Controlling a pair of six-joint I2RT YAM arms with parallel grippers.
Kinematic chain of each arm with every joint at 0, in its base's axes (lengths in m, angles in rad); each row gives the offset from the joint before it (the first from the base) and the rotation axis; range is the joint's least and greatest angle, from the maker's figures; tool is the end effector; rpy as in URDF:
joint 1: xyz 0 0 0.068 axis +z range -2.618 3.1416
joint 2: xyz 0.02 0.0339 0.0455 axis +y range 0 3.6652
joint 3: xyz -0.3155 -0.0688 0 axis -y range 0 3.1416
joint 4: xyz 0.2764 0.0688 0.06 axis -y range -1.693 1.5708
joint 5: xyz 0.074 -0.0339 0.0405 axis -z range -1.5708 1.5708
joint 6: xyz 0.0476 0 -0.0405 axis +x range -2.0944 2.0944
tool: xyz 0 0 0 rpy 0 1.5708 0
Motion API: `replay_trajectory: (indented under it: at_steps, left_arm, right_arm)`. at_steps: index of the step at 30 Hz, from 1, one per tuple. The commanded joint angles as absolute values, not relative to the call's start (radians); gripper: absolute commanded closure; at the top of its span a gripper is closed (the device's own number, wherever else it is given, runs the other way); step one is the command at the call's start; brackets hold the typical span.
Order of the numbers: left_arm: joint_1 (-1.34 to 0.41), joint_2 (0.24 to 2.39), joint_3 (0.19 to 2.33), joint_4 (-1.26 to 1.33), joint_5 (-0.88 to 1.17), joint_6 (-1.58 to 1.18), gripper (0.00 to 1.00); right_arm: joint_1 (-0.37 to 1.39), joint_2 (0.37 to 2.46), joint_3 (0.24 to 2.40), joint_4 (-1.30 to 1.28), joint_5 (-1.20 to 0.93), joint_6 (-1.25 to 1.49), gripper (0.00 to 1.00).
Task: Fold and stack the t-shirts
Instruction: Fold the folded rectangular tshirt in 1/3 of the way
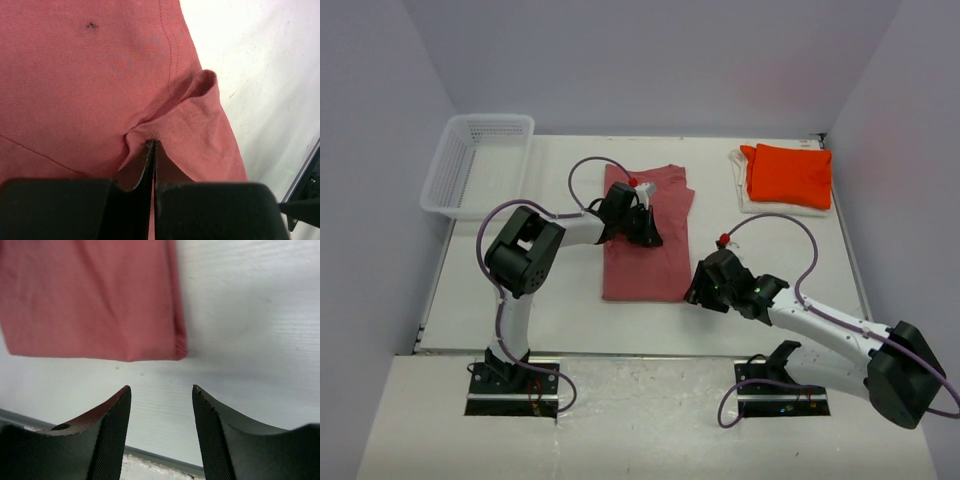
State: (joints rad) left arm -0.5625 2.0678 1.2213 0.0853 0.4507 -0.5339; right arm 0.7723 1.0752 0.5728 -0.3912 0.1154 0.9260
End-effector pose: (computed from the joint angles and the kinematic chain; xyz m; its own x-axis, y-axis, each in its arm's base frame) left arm 0.3976 -0.2752 0.1430 -0.8824 0.0148 -0.4703 0.3459 0.6979 -0.6271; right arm 0.1593 0.1476 0.2160 -0.8482 0.2821 -0.4483 0.0606 0.8925 0.4469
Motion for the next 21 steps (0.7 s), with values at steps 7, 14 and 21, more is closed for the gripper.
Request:
replay_trajectory:
  at_steps: [7, 14, 21]
  left_arm:
    - [-0.561, 2.045, 1.226, 0.058, 0.437, -0.489, 1.00]
    - [-0.561, 2.060, 1.226, 0.067, 0.449, -0.492, 1.00]
    - [-0.560, 2.068, 1.221, 0.072, 0.453, -0.492, 1.00]
  right_arm:
    - [0.724, 1.057, 0.451, -0.308, 0.158, 1.085, 0.45]
    - [0.692, 1.091, 0.436, -0.258, 0.137, 1.077, 0.42]
    - [0.649, 1.158, 0.431, -0.169, 0.063, 1.060, 0.44]
